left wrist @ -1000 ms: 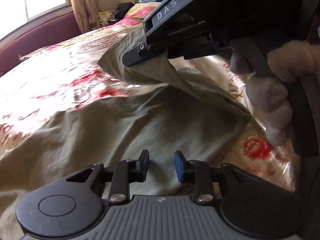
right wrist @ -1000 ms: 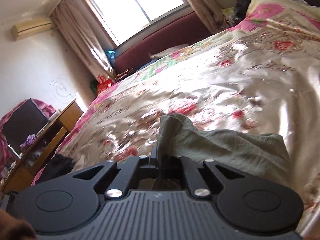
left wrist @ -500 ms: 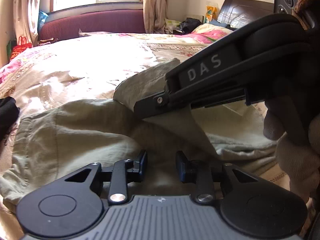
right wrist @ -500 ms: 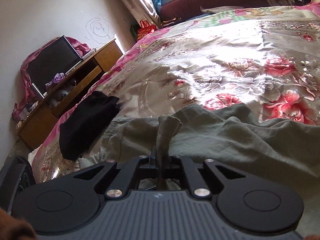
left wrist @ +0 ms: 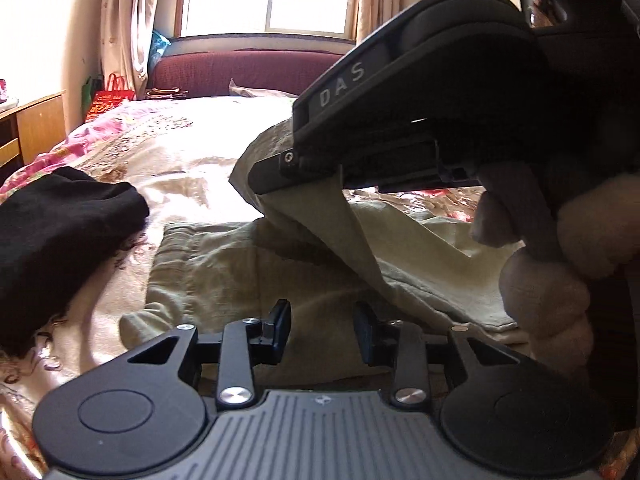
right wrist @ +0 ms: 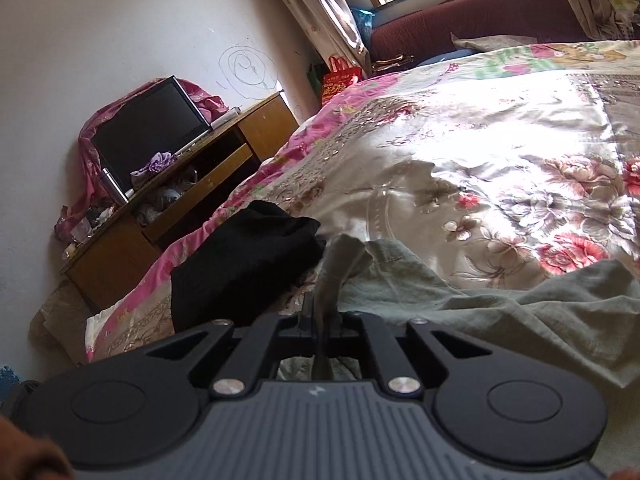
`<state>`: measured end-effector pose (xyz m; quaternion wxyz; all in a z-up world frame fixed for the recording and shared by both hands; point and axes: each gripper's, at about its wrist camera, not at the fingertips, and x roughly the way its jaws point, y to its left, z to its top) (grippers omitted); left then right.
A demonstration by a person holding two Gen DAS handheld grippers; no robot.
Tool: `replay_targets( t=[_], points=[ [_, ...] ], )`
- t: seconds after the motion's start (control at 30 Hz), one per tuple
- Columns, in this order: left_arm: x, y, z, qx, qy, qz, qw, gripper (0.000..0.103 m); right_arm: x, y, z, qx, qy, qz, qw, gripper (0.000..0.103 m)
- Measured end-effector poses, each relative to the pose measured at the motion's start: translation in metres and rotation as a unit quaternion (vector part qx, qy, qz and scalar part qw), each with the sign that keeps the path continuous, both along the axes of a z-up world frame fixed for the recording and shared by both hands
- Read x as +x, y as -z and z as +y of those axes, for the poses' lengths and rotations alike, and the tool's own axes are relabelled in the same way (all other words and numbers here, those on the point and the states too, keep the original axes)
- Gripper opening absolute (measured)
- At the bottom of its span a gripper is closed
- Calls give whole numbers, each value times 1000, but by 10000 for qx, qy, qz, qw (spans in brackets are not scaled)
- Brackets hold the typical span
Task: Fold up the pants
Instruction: 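Lift the trouser end with the right gripper and fold it over the stack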
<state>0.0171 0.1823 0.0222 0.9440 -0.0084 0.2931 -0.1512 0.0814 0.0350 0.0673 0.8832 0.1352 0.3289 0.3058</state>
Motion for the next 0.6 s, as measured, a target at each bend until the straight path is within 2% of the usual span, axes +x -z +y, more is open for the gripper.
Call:
replay_targets(
  t=[0.17, 0.23, 0.3, 0.37, 0.43, 0.53, 0.6],
  points=[
    [-1, 5, 12, 123, -200, 173, 9996, 51, 0, 14, 48, -558, -583, -187, 9966, 5],
    [-4, 10, 17, 247, -262, 329, 9988, 51, 2, 26, 65, -944, -794, -101, 9923, 10],
    [-9, 11, 19, 335, -245, 393, 9984, 51, 4, 37, 74, -1178, -984, 179, 9880, 11],
    [-15, 12, 22, 386, -246, 409, 9981, 52, 1, 42, 73, -1125, -1121, 342, 9867, 24],
    [-18, 13, 29, 453, -319, 489, 9973, 52, -7, 39, 69, -998, -1253, 340, 9865, 31],
    [-26, 9, 42, 515, -520, 508, 9960, 52, -17, 27, 56, -840, -1290, 215, 9879, 30],
    [-31, -3, 47, 520, -632, 341, 9961, 52, -18, 16, 36, -754, -1111, 222, 9907, 30]
  ],
)
